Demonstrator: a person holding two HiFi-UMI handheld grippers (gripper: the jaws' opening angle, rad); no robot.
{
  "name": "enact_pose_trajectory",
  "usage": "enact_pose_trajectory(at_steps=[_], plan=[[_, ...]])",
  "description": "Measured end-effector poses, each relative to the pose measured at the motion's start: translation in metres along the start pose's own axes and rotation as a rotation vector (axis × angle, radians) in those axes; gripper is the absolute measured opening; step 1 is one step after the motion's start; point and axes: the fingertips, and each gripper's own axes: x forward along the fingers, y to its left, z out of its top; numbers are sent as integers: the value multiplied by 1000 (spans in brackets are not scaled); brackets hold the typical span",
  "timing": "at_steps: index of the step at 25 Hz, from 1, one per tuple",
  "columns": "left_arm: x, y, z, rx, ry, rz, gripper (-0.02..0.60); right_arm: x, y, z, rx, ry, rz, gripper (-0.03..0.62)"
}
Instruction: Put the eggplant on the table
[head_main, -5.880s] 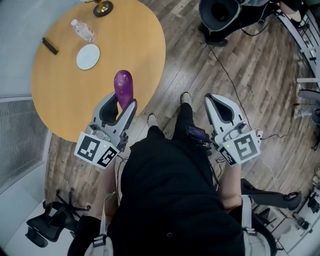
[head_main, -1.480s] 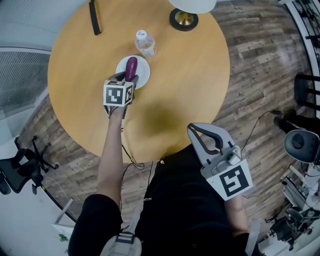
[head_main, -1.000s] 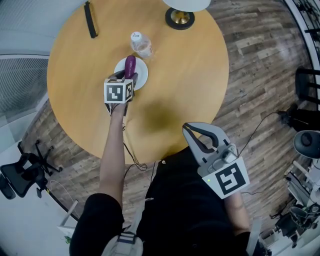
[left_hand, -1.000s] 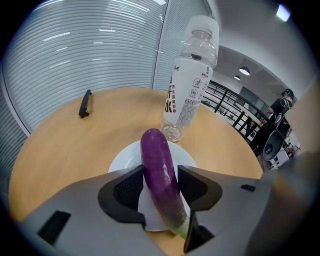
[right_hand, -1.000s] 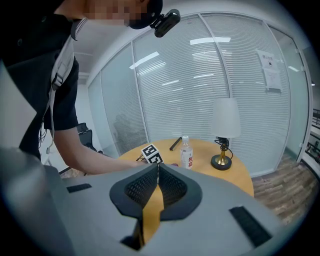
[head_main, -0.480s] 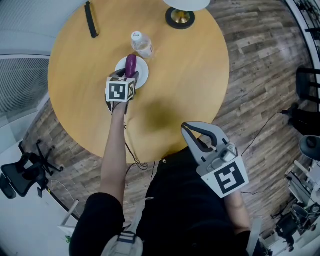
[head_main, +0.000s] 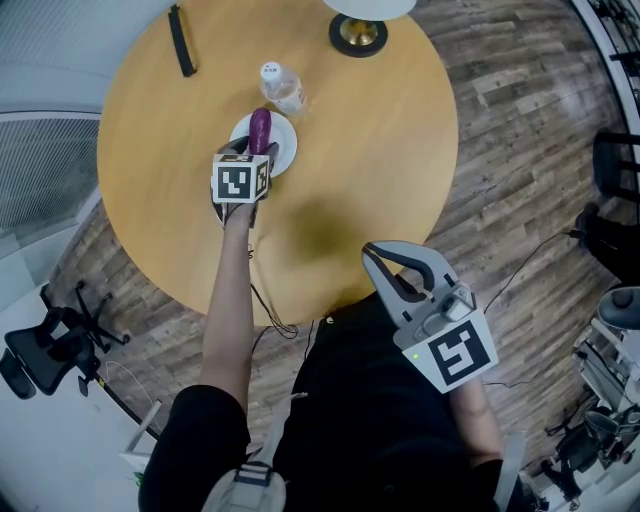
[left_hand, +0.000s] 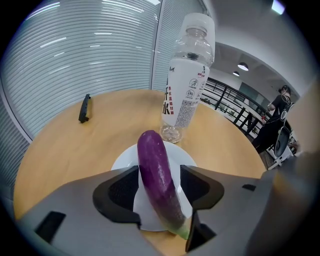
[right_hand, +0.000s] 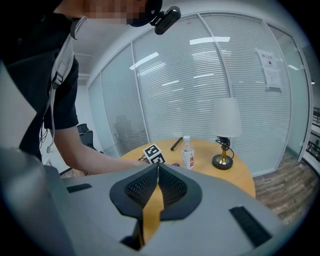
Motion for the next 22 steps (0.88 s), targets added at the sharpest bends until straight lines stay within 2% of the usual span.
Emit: enact_pose_trajectory(at_steps=[22], plan=[[-31,-4,9,11,-37,42,258,-24,8,10,-47,-57,-4,18]])
